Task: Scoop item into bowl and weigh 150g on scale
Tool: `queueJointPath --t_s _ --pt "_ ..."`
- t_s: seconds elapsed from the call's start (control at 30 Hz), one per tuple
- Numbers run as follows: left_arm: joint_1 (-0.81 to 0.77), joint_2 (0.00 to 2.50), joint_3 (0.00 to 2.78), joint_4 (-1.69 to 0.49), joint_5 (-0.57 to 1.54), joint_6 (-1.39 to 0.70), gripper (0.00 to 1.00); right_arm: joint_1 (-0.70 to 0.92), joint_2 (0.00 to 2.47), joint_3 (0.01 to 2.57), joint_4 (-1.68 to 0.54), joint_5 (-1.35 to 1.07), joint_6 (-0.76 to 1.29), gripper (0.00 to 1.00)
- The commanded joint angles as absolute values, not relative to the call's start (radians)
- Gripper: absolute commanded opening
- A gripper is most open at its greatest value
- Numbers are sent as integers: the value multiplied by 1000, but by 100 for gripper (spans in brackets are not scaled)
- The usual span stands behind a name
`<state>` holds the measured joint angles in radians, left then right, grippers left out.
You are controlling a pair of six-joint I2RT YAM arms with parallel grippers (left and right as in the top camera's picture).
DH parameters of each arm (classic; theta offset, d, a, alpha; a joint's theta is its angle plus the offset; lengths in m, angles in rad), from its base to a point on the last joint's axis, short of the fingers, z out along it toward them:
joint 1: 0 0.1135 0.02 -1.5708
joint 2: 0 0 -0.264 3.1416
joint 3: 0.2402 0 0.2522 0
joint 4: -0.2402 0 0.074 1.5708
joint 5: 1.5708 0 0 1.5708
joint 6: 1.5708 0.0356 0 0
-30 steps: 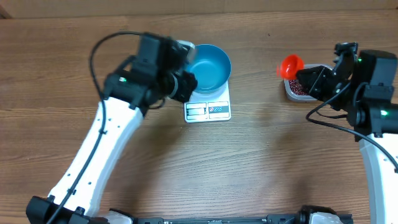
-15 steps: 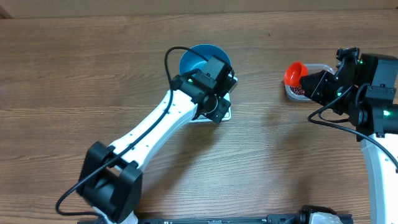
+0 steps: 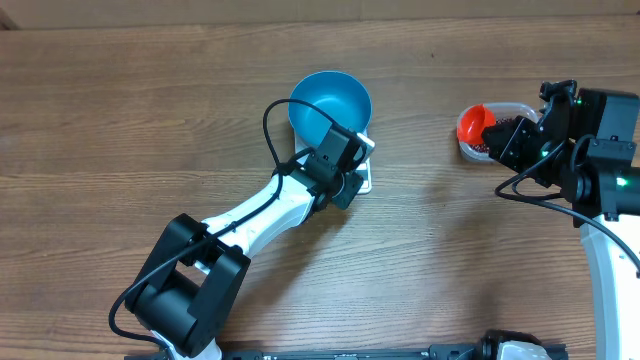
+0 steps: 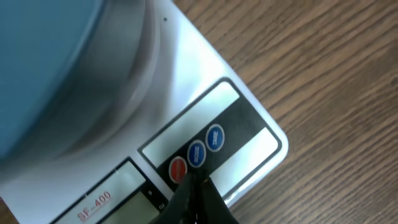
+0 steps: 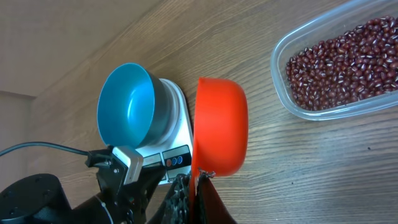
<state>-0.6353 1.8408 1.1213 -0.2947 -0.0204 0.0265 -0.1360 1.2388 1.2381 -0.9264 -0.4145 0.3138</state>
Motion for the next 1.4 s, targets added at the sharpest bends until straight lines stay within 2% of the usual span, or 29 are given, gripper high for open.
queueJointPath --t_s 0.0,1.37 --pt "-643 1844 1113 -274 -35 60 4 -140 1231 1264 -923 -411 306 4" --pt "-641 1963 1101 -205 -112 30 4 -140 1231 1264 -936 -404 305 4"
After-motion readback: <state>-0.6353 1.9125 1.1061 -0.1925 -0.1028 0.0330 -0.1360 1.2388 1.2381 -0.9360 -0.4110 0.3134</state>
